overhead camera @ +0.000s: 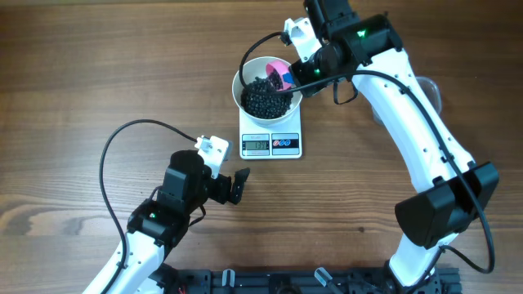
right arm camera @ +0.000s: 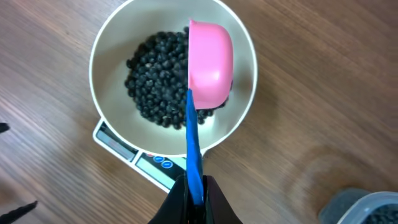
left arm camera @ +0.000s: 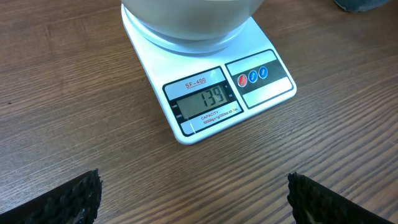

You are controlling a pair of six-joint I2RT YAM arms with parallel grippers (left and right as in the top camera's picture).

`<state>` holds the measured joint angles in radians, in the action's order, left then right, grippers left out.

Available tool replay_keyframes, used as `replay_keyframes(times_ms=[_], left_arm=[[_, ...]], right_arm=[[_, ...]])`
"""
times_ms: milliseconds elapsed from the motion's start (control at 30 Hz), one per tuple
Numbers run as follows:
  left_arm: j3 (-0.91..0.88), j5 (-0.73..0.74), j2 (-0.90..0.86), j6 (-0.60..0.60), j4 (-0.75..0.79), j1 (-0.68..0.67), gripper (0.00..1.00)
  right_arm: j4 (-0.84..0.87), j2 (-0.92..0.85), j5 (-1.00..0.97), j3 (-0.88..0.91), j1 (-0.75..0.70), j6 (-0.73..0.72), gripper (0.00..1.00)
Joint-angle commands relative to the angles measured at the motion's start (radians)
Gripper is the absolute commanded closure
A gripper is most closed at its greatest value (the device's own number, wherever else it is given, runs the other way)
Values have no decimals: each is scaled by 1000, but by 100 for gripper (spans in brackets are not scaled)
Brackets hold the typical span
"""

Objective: Scoop item into bowl and weigh 150g on scale
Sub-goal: 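Carry the pink scoop over the white bowl and tip beans in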

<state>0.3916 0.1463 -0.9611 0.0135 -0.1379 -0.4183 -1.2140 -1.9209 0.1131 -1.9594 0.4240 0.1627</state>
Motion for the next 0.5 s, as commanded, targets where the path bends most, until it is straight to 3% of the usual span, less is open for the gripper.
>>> replay_keyframes(times_ms=[0,300,467], left_arm=[[-3,-6,5,10,2,4,0],[-3,-6,5,10,2,4,0],[-3,-6,5,10,2,4,0]], right_arm=[[17,-3,-70,-25,19,54,96],[27,-3,-85,-25,34,70,96],[27,-3,151,-25,-21,62,96]])
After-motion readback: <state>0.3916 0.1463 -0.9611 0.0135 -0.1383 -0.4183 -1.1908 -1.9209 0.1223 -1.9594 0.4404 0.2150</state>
